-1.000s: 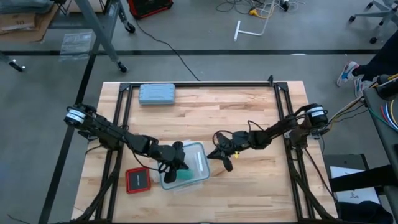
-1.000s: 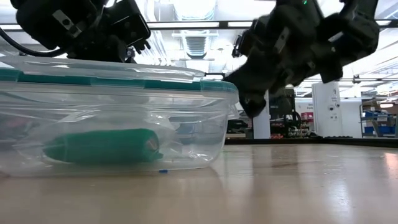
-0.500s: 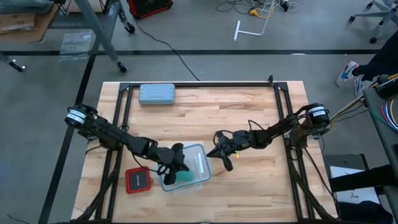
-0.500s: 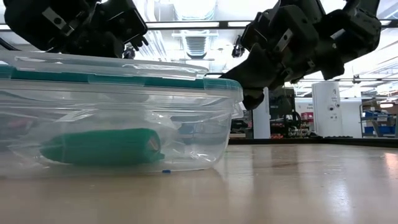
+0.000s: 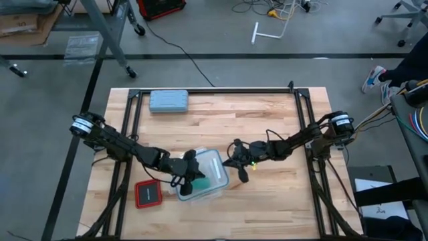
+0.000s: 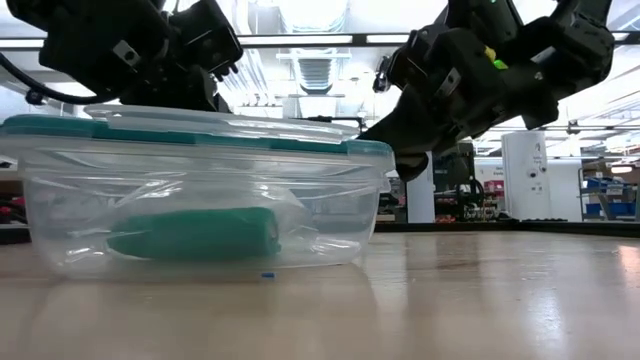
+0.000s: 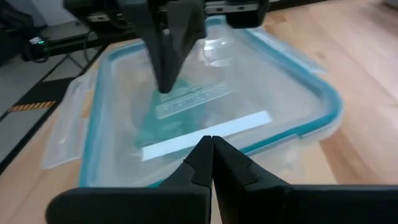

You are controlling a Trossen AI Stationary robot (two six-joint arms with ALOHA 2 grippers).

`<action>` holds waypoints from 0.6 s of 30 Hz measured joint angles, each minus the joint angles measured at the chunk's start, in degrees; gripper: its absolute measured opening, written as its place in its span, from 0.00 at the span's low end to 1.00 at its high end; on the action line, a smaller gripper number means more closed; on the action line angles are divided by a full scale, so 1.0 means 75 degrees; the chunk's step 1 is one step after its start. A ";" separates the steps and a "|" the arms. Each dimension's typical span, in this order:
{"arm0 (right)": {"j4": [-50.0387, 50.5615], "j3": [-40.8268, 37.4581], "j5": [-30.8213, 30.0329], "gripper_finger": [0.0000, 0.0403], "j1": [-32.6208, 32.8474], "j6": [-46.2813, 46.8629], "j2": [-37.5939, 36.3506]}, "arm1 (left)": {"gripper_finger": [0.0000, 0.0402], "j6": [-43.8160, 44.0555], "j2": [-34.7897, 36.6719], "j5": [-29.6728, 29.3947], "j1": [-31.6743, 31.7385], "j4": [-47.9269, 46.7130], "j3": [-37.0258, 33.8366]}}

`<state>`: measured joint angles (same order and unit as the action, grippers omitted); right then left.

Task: Roll bandage
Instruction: Close the transparent food container

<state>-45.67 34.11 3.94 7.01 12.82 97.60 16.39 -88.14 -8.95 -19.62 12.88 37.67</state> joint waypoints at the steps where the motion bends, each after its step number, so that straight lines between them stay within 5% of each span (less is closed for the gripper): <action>1: 0.0001 0.0000 -0.0089 0.00 0.0000 0.0000 0.0000 | 0.00 0.0030 0.0000 0.0000 0.0000 0.0000 0.0000; 18: 0.0043 -0.0006 -0.0338 0.00 0.0038 -0.0117 -0.0154 | 0.00 0.0257 0.0009 0.0026 -0.0006 0.0107 0.0000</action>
<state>-45.35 34.06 1.41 7.29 11.94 96.45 18.32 -88.07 -8.76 -19.66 13.68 37.67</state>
